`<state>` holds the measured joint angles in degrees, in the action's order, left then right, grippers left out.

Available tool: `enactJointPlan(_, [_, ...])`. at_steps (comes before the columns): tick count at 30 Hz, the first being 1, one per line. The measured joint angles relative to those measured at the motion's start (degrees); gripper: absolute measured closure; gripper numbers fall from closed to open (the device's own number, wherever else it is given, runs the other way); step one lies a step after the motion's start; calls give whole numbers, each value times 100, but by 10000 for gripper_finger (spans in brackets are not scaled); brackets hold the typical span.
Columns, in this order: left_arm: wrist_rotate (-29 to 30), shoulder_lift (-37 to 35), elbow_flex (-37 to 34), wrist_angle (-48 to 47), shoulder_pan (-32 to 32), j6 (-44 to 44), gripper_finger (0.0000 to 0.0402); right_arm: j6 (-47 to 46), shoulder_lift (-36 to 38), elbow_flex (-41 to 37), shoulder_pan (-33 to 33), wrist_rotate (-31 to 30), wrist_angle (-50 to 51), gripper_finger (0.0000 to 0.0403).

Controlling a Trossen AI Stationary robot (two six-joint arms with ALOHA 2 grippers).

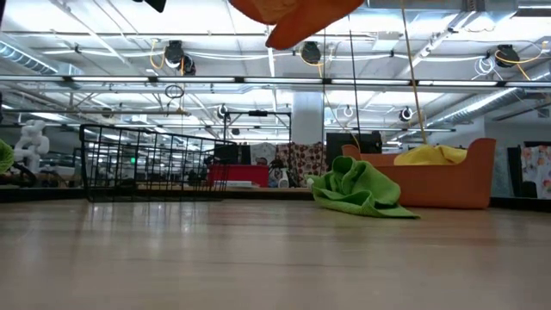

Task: Sort microfiber towel by color & place in baskets
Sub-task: Put the orange microfiber cloth into the blue bin

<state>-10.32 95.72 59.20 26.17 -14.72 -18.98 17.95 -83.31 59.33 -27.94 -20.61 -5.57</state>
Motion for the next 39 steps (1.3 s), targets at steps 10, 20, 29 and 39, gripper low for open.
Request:
enactJointPlan(10, [472, -2, 7, -107, 6, 322, 201, -527, 215, 2, -196, -740, 452, 371])
enactJointPlan(20, [725, -25, 7, -330, -94, 371, 110, -2565, 805, 4, -853, -1096, 2330, 378])
enactJointPlan(29, [1264, -28, 7, -401, -142, 367, 107, -6284, 1555, 5, -1812, 567, 3823, 378])
enactJointPlan(39, [1282, -33, 7, -424, -144, 531, 107, -8957, 1382, 7, -3017, 1323, 5735, 376])
